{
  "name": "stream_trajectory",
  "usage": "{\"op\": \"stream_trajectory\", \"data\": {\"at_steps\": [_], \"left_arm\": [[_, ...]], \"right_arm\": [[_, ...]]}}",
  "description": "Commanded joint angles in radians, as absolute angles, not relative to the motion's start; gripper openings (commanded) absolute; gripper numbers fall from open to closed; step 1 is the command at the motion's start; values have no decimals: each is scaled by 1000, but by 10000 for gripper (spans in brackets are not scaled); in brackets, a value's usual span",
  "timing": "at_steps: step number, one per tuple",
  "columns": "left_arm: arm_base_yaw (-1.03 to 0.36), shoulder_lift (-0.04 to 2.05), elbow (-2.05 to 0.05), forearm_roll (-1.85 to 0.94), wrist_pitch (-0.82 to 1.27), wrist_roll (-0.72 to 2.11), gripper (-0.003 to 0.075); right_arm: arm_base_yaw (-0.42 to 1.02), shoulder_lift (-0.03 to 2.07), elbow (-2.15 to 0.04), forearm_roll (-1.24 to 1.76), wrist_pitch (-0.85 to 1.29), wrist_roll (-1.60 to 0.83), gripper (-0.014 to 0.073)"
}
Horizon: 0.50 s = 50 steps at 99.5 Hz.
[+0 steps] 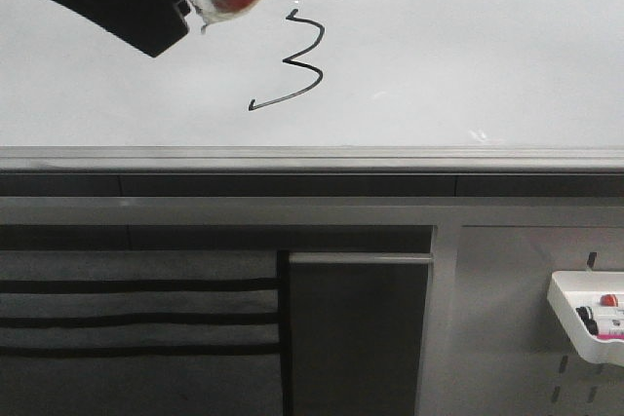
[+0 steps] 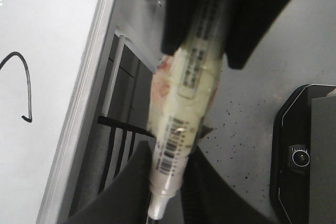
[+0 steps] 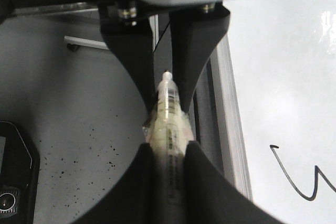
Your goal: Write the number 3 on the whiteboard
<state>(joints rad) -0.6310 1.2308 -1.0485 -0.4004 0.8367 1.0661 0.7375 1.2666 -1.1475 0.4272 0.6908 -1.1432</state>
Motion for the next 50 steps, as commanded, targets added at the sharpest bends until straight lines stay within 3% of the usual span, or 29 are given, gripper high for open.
{"op": "stream_trajectory", "data": {"at_steps": [1, 20, 41, 50], "left_arm": [[-637, 1208, -1081, -438, 786, 1053, -18], [-633, 1208, -1081, -438, 782, 1053, -18], [-603, 1208, -1081, -434, 744, 1031, -18], [-531, 1208, -1077, -427, 697, 966, -18]], "right_arm": [[739, 1237, -1174, 453, 668, -1152, -47], [734, 1237, -1174, 453, 674, -1152, -18], [692, 1206, -1174, 453, 587, -1069, 323], [636, 1163, -1174, 453, 579, -1010, 380]]}}
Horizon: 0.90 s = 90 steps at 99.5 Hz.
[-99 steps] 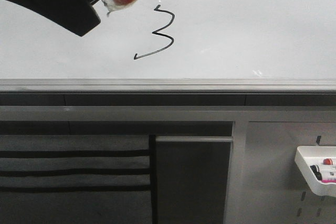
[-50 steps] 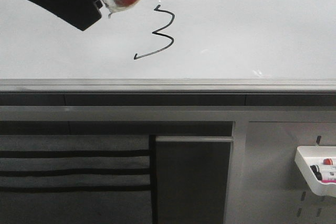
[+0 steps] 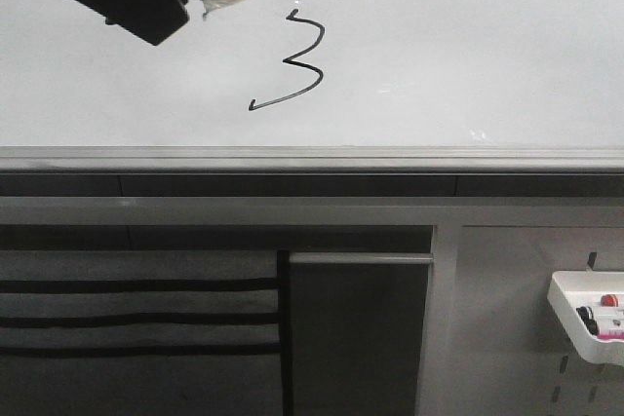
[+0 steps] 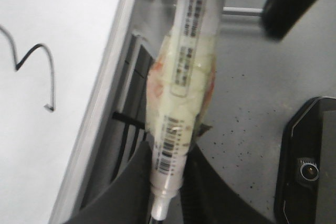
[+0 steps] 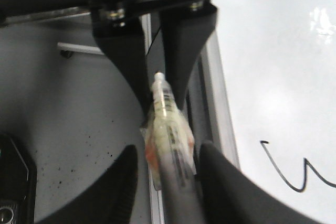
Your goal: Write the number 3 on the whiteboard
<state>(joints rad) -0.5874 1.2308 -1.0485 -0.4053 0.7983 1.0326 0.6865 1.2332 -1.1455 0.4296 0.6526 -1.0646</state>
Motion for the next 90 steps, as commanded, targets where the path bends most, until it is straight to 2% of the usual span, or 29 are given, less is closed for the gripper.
{"op": "stream_trajectory", "data": {"at_steps": [1, 20, 36, 59, 90], "left_arm": [[-516, 1208, -1076, -427, 693, 952, -18], [-278, 1241, -1053, -443, 537, 685, -18], [-141, 1328, -1046, -584, 496, 655, -18], [-107, 1420, -1046, -638, 396, 655, -18], [-107, 1445, -1046, -641, 304, 655, -18]], "right_arm": [[631, 1160, -1174, 453, 581, -1003, 381], [485, 1076, -1174, 453, 601, -891, 382], [434, 1061, -1174, 455, 653, -876, 382], [434, 1067, -1174, 455, 692, -876, 382], [434, 1067, -1172, 455, 692, -876, 382]]}}
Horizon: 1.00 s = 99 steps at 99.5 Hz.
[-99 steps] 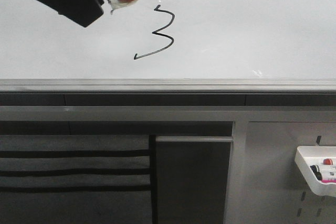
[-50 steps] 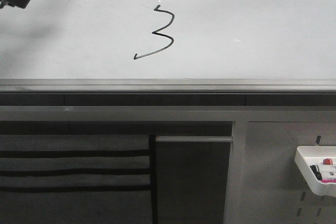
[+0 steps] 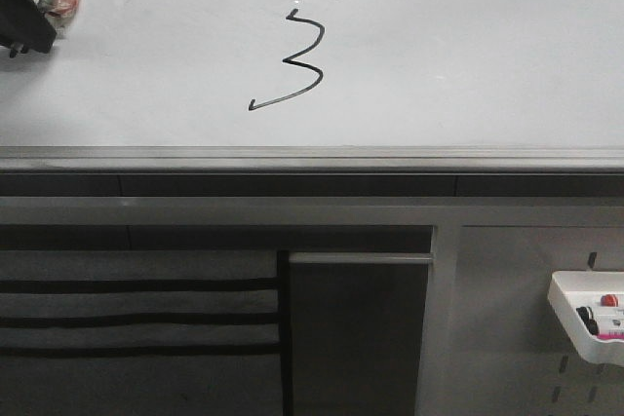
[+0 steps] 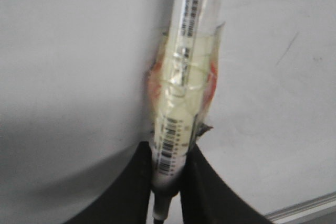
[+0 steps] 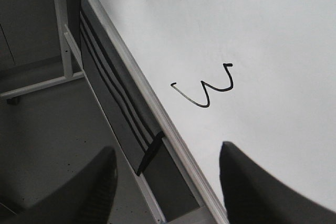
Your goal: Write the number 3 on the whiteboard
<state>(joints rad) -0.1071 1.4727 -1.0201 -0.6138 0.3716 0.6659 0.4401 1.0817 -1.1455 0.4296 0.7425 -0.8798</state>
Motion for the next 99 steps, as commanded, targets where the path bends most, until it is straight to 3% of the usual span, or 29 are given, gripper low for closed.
{"op": "stream_trajectory", "data": {"at_steps": [1, 19, 26, 45, 52, 84, 99], "left_arm": [[-107, 1445, -1046, -641, 304, 655, -18], [-107, 1445, -1044, -641, 304, 655, -13], [-107, 1445, -1044, -641, 306, 655, 31], [-107, 1445, -1046, -588, 308, 655, 347], [-107, 1428, -1048, -541, 333, 655, 407], [-107, 1130, -1050, -438, 636, 618, 412], [-107, 943, -1034, -434, 733, 558, 412]], "right_arm": [[434, 1067, -1172, 455, 692, -876, 382], [434, 1067, -1172, 455, 692, -876, 382], [434, 1067, -1172, 455, 692, -876, 382], [434, 1060, -1174, 455, 710, -849, 382], [432, 1049, -1187, 449, 740, -790, 382], [252, 959, -1223, 235, 1026, -246, 381], [142, 877, -1177, 172, 1087, -104, 352]]}}
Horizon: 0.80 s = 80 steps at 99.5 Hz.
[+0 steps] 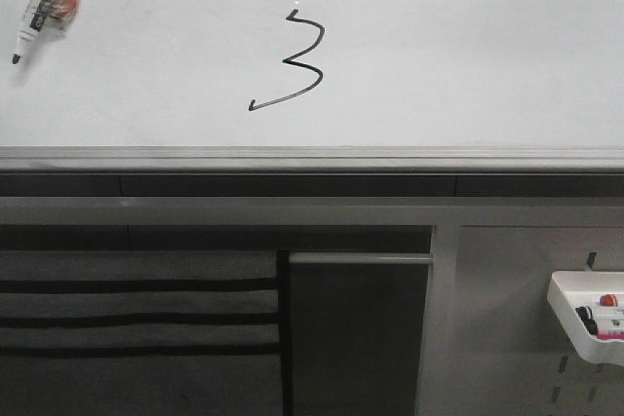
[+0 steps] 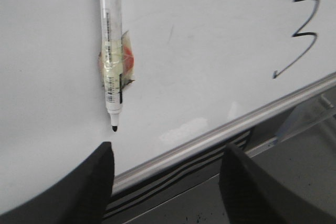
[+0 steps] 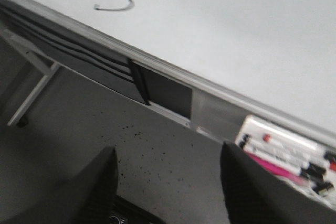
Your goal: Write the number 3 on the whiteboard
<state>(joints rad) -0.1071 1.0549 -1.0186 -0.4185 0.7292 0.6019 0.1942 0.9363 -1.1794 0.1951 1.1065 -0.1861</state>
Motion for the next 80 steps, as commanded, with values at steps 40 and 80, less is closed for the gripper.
{"op": "stream_trajectory", "data": {"at_steps": [40, 80], "left_arm": [[-107, 506, -691, -428, 524, 518, 179], [-107, 467, -445, -492, 324, 516, -18]], "right_arm": [[99, 478, -747, 174, 719, -32, -53], [99, 387, -535, 172, 619, -32, -74]]}}
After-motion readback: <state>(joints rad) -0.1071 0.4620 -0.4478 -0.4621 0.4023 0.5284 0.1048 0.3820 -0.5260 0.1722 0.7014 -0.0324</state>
